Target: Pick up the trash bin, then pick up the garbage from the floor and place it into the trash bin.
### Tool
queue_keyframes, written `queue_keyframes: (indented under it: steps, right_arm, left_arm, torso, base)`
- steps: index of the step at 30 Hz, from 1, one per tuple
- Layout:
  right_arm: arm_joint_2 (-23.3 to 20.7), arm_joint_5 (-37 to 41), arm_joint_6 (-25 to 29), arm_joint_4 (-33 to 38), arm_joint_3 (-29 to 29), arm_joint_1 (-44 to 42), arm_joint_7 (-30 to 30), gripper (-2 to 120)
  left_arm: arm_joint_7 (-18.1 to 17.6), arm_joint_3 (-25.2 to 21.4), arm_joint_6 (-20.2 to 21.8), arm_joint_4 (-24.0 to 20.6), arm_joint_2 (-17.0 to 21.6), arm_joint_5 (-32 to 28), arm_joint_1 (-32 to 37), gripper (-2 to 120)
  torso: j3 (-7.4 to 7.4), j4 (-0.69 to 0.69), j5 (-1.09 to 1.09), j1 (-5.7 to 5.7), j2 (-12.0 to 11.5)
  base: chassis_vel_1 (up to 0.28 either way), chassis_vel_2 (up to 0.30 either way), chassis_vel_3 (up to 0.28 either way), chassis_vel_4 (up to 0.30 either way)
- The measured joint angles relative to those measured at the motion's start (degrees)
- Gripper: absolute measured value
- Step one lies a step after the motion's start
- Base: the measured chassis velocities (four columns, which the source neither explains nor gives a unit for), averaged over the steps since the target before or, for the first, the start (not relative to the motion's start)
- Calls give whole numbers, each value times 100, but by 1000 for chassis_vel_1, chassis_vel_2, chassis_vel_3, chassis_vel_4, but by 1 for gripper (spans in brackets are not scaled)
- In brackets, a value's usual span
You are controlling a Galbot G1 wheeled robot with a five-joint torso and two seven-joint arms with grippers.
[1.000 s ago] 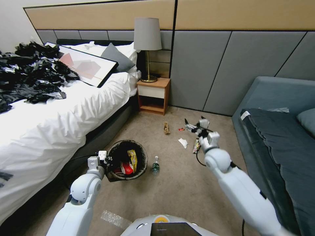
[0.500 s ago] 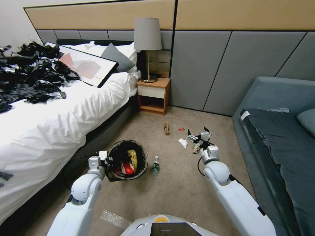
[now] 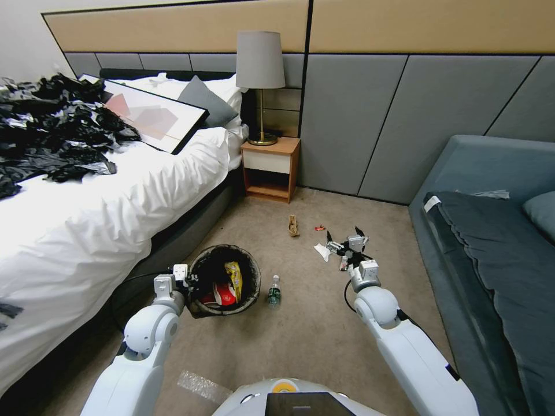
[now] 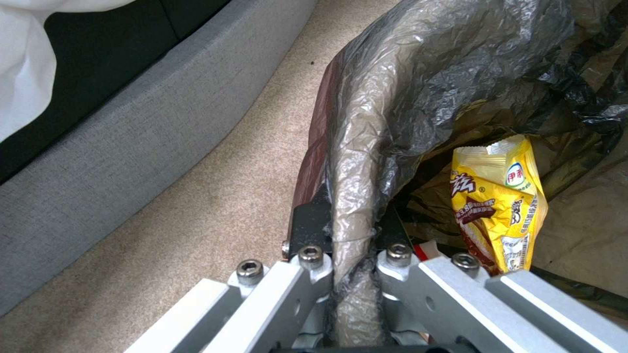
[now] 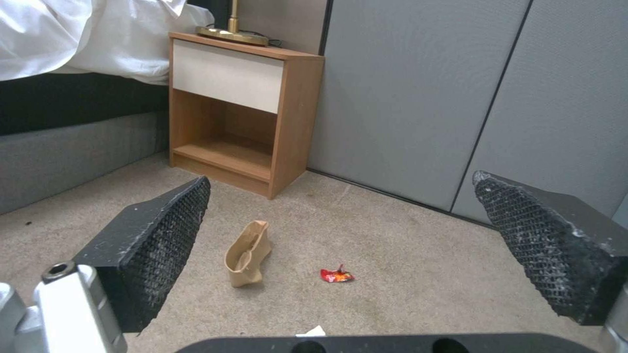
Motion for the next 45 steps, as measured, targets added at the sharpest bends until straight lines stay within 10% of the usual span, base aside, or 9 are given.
queue_keyframes:
  steps: [25,34,45]
  right_arm:
    - [-94,79,-19,-149,-277,209,49,100]
    - [-479,2231,-1238,-870,-1709,1623,477,100]
    - [341,3699,-2296,-2589,-3051,3281,560,100]
  left_arm:
    - [56,-16,0,-2,23,62,35,0]
    - [44,-53,0,-95,67,75,97,0]
    - [64,-160,0,-183,150,67,118,0]
  torso:
    - [0,0,0,0,0]
    - [0,0,0,0,0]
    - [1,0,0,0,0]
  base:
    - [0,0,0,0]
    - [0,0,0,0]
    - [0,0,0,0]
